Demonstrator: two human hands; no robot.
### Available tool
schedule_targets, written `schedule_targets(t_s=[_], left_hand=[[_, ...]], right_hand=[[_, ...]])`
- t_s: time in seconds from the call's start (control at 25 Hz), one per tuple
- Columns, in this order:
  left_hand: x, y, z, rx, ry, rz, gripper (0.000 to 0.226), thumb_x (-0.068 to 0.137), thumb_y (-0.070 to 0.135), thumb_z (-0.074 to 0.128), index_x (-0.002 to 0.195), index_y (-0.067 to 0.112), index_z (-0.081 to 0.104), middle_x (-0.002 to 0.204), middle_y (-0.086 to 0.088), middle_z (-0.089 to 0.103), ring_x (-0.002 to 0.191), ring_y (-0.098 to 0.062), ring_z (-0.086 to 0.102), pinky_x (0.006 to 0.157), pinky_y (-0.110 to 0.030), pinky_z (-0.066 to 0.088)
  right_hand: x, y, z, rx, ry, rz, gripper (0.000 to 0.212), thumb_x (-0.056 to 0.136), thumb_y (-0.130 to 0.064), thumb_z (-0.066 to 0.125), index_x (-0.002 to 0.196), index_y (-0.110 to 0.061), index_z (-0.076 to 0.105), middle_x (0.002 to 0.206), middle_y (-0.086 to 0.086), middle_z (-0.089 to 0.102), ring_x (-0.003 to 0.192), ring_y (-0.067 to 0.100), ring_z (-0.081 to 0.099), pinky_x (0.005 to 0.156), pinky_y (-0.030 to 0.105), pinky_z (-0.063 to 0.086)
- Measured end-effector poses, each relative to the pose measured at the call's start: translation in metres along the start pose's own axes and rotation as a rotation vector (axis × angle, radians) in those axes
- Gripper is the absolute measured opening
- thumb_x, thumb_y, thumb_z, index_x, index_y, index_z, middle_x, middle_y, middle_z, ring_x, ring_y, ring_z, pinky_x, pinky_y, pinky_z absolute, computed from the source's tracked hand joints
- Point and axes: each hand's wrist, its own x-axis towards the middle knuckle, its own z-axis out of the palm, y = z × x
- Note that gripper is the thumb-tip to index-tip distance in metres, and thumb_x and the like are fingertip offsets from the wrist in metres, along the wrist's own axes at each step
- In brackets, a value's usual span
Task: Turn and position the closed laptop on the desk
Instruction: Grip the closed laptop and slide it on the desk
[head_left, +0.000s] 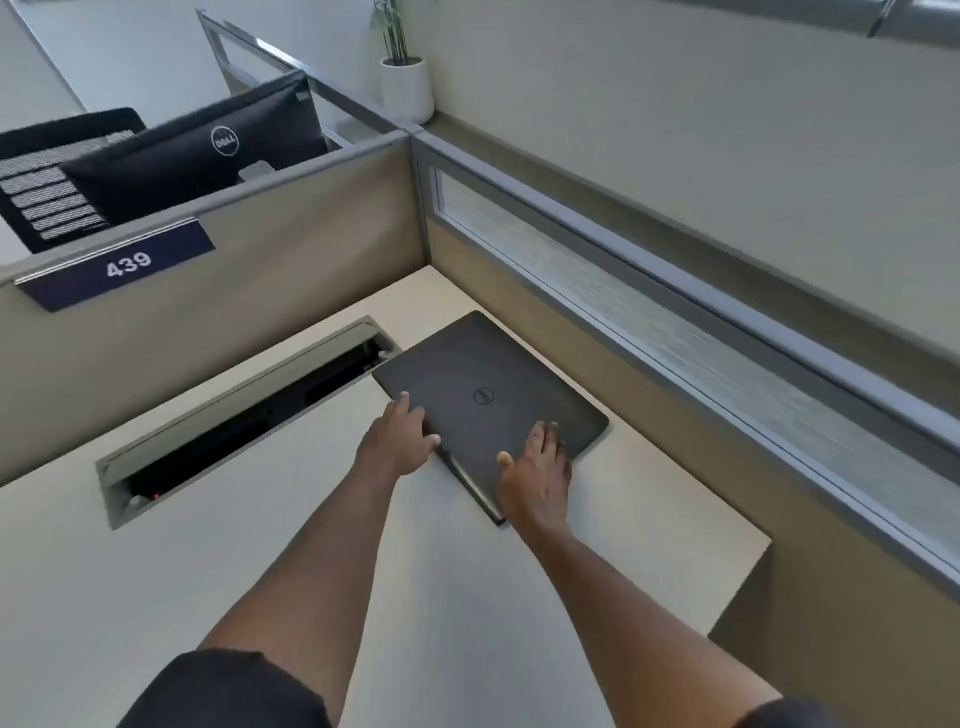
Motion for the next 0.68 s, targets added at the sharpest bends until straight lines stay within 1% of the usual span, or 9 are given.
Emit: schedule_targets(t_s=[0.12,0.24,0.36,0.48,0.56,0.6,0.68], left_hand=[[0.016,-0.002,0.003,0.051,0.016,-0.004,0.056,0.094,0.042,0.052,0.137,0.007,0.047,0.164,-0.014,0.016,0.148,-0.03,0.025,0.111,-0.046,0.037],[0.032,-0.003,-0.001,0.081,0.007,0.001,0.055,0.094,0.041,0.052,0.137,0.006,0.046,0.164,-0.016,0.017,0.148,-0.032,0.024,0.111,-0.047,0.038],[0.047,-0.009,-0.005,0.075,0.006,-0.02,0.053,0.094,0.039,0.053,0.136,0.007,0.047,0.164,-0.015,0.016,0.148,-0.032,0.024,0.111,-0.048,0.037],[0.056,-0.011,-0.005,0.051,0.022,-0.031,0.053,0.094,0.039,0.054,0.136,0.008,0.046,0.164,-0.015,0.018,0.147,-0.033,0.026,0.111,-0.048,0.037],[0.065,-0.013,-0.003,0.04,0.028,-0.026,0.057,0.093,0.038,0.055,0.139,0.007,0.043,0.163,-0.016,0.019,0.147,-0.034,0.027,0.113,-0.048,0.036],[0.08,-0.013,-0.001,0.035,0.035,-0.023,0.06,0.093,0.038,0.056,0.141,0.006,0.04,0.163,-0.017,0.02,0.147,-0.034,0.026,0.114,-0.048,0.035],[0.082,-0.014,-0.006,0.055,0.075,-0.036,0.067,0.093,0.04,0.055,0.146,0.003,0.034,0.162,-0.018,0.022,0.148,-0.035,0.024,0.115,-0.048,0.032]], right_hand=[[0.004,0.006,0.004,0.007,0.095,0.105,0.074,0.1,-0.033,0.052,0.158,-0.005,0.017,0.168,0.015,0.014,0.153,0.034,0.019,0.125,0.045,0.019],[0.006,0.01,0.007,0.001,0.141,0.191,0.07,0.099,-0.029,0.056,0.154,-0.004,0.022,0.162,0.018,0.02,0.139,0.037,0.037,0.114,0.045,0.034],[0.012,0.007,0.009,0.077,0.146,0.275,0.068,0.097,-0.025,0.059,0.151,-0.005,0.024,0.153,0.019,0.029,0.127,0.037,0.046,0.105,0.043,0.045],[0.015,0.008,0.011,0.192,0.143,0.367,0.074,0.095,-0.022,0.06,0.153,-0.003,0.018,0.142,0.022,0.039,0.123,0.039,0.051,0.097,0.044,0.051],[0.021,0.008,0.014,0.209,0.144,0.428,0.076,0.096,-0.024,0.059,0.154,-0.001,0.015,0.141,0.021,0.039,0.122,0.039,0.053,0.095,0.046,0.054],[0.032,0.01,0.019,0.216,0.161,0.476,0.075,0.096,-0.025,0.058,0.154,0.0,0.016,0.142,0.021,0.039,0.122,0.039,0.053,0.095,0.047,0.054],[0.034,0.009,0.014,0.262,0.161,0.532,0.072,0.096,-0.027,0.057,0.152,0.001,0.021,0.142,0.021,0.039,0.121,0.04,0.054,0.093,0.048,0.055]])
